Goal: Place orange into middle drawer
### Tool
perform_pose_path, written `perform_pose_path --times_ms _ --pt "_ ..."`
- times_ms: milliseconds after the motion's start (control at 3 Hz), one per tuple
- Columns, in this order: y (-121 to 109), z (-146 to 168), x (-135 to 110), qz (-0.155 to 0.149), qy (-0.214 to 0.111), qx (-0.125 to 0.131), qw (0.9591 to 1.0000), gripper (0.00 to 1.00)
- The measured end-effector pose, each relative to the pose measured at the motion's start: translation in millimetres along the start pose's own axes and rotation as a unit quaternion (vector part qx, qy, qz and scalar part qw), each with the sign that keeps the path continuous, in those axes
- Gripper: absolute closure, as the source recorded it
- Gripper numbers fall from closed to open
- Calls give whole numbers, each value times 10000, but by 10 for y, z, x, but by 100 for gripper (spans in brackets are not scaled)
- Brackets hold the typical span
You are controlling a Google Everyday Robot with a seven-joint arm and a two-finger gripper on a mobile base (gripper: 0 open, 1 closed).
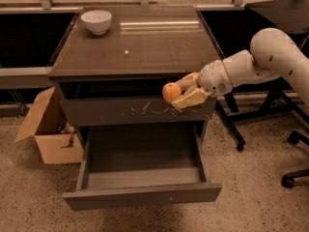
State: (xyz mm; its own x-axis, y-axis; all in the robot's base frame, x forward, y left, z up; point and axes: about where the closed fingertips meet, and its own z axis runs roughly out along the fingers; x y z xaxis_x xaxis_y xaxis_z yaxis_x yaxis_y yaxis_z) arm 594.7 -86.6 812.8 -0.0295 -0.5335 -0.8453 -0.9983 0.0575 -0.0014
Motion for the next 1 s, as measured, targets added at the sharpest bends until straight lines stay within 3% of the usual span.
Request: perform_pose_path --times_ms 333,667,1000 --pt "17 140 201 75 83 -103 9999 100" --pt "87 364 688 342 148 -138 9992 100" --pt "185 459 1072 634 406 85 9971 100"
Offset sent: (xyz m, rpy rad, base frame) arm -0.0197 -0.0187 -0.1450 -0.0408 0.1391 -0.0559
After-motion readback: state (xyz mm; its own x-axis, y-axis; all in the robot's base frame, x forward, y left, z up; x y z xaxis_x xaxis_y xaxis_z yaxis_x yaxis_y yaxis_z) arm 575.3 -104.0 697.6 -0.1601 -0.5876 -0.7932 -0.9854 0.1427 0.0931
